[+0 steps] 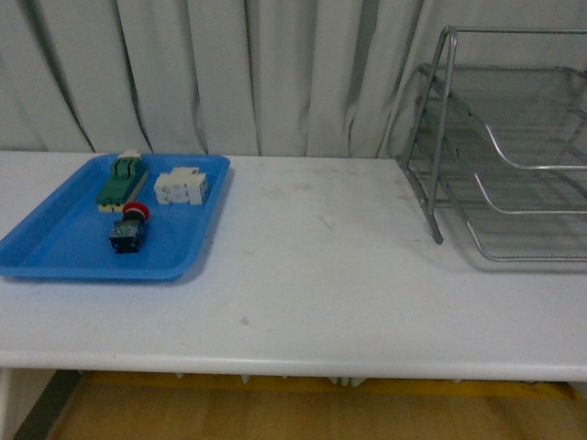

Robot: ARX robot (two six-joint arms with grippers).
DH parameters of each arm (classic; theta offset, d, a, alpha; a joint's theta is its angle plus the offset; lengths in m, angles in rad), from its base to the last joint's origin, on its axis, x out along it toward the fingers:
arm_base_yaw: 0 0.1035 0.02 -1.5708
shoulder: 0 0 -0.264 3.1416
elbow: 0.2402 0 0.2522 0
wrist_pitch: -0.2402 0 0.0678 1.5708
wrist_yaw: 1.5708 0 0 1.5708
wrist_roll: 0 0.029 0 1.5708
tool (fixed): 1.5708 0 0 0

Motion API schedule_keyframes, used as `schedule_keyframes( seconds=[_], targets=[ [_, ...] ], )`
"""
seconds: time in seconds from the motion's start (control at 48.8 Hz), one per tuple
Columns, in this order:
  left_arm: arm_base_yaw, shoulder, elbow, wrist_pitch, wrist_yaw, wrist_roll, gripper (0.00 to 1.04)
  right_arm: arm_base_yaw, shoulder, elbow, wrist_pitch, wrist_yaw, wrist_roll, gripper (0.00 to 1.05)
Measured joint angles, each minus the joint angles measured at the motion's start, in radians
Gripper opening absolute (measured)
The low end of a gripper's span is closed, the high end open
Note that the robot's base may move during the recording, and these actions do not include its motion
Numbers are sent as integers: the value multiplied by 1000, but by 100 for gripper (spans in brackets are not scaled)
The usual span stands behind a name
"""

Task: Place button on rack with both arms

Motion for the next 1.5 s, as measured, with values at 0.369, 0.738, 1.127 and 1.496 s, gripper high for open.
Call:
schedule_keyframes(
  seconds=[0.369,0.738,1.127,1.496],
  targets=[
    [0,0,0,0,0,0,98,0,0,0,0,0,0,98],
    [0,0,0,0,0,0,98,0,0,0,0,0,0,98],
    [0,0,0,0,0,0,98,0,0,0,0,0,0,98],
    [0,0,0,0,0,0,98,0,0,0,0,0,0,98]
  ],
)
